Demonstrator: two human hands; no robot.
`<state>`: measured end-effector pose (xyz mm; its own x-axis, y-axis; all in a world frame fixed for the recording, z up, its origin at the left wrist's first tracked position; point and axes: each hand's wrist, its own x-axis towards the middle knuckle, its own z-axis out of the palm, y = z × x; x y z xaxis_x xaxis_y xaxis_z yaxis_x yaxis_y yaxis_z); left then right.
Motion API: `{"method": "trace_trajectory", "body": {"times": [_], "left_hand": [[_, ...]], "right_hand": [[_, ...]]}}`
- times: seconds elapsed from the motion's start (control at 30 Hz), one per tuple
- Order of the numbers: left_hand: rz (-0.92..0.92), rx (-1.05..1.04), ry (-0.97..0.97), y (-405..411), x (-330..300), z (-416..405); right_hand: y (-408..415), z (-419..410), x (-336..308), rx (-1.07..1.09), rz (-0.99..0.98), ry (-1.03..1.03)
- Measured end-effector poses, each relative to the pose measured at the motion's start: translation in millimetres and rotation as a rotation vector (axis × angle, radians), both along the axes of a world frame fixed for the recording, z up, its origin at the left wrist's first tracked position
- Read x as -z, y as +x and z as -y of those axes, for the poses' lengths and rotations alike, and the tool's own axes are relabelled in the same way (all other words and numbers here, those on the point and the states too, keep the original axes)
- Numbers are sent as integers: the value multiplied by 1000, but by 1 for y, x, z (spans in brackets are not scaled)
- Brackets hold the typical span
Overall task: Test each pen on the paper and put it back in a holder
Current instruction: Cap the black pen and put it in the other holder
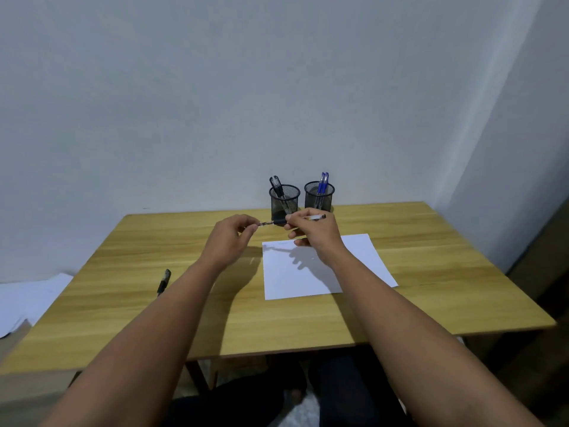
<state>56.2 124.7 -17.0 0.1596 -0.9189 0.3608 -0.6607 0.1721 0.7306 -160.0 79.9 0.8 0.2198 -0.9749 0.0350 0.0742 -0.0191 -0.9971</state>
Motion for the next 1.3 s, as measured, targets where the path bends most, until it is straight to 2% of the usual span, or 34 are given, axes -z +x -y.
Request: {"method": "trace_trajectory", "body": {"times": [0.1, 0.17, 0.27, 0.3, 0.37, 0.5, 0.53, 0.7, 0.83, 0.9, 1.0, 1.3], "left_hand": [[0, 29, 12, -2, -2, 2], [-66, 66, 25, -1, -7, 7], [-326, 69, 28, -8, -14, 0], [-454, 72, 89, -14, -4, 7], [-600, 40, 156, -18, 6, 9], [-752, -1, 211, -19, 1, 10], [-740, 7, 233, -21, -1, 10], [-723, -25, 279, -31, -23, 21], [-572, 34, 315, -34, -28, 37], [-569, 40, 291, -36, -30, 47], [-596, -46, 193, -37, -27, 68], [-216, -166, 206, -40, 18, 131]], "right_hand": [[1, 1, 0, -38, -4, 14], [6, 3, -3, -63, 16, 29], [6, 2, -1, -61, 77, 70], [-1, 7, 11, -58, 108, 131], [-12, 11, 26, -91, 155, 198], [-17, 10, 30, -179, -27, 181], [-14, 9, 30, -192, -70, 167], [6, 15, 27, -149, 15, 120], [-4, 35, 32, -174, -175, 41], [-5, 47, 29, -135, -254, -31], [-2, 75, 14, -6, -253, -117], [11, 152, -45, 183, -366, -410]]}}
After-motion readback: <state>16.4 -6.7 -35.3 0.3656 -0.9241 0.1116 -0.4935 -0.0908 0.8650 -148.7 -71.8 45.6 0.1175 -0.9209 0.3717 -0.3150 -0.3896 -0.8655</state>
